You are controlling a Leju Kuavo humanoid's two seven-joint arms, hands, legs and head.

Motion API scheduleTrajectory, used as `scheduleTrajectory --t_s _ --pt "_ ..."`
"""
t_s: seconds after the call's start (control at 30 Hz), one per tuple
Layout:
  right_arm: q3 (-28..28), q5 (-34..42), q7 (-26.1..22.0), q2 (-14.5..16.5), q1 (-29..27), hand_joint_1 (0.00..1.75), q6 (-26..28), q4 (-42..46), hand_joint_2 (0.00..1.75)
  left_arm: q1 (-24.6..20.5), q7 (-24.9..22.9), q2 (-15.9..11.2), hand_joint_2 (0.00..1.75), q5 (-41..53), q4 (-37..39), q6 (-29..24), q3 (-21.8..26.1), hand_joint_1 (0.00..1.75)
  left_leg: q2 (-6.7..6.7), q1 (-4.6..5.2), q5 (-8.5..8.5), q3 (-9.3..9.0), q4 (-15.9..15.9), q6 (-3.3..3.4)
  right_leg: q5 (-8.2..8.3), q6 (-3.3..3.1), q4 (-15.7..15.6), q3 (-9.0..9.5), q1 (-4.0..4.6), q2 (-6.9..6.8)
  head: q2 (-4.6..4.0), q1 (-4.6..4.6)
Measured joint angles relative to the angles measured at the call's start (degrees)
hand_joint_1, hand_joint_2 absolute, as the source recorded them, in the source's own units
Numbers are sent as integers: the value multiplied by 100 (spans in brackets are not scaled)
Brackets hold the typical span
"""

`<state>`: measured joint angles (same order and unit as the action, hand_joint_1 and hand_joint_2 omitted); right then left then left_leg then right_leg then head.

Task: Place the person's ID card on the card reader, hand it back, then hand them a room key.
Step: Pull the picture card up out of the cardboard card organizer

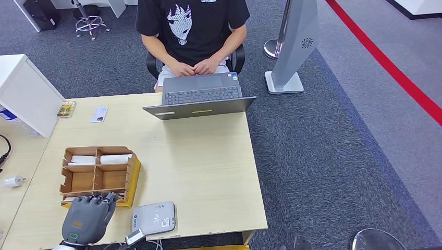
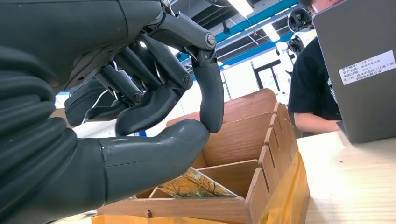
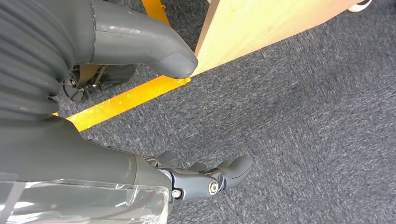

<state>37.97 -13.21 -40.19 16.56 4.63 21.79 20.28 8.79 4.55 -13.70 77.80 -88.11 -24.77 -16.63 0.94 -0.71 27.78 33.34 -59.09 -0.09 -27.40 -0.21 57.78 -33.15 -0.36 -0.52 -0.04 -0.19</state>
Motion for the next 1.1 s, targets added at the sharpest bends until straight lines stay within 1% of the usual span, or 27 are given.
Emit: scheduleTrajectory --t_s 0.1,0.13,0.4,0.6,0.83,1.1 --pt "0 0 0 -2 0 0 1 0 175 4 -3 -2 175 -7 -7 -20 0 10 0 0 0 0 0 0 0 0 0 0 0 0 0 -1" --pt "0 -1 0 -2 0 0 2 -1 175 5 -10 -1 175 5 -14 -42 0 0 0 0 0 0 0 0 0 0 0 0 0 0 0 0" --pt "-56 -65 0 -6 1 0 48 -5 175 10 -57 20 175 175 -50 -379 0 0 0 0 0 0 0 0 0 0 0 0 0 0 0 -1" --pt "-145 -136 0 -6 2 0 105 -8 175 13 -46 42 175 185 -50 -534 0 0 0 0 0 0 0 0 0 0 0 0 0 -1 0 0" --pt "-193 -148 0 -7 3 0 103 -31 175 35 11 61 175 70 -48 -581 -1 0 0 0 0 1 0 0 0 0 0 0 0 0 0 1" --pt "-201 -114 0 -9 6 0 93 -55 175 166 -40 49 175 -31 21 -637 5 0 0 0 1 2 0 0 0 0 0 0 0 0 0 -1"
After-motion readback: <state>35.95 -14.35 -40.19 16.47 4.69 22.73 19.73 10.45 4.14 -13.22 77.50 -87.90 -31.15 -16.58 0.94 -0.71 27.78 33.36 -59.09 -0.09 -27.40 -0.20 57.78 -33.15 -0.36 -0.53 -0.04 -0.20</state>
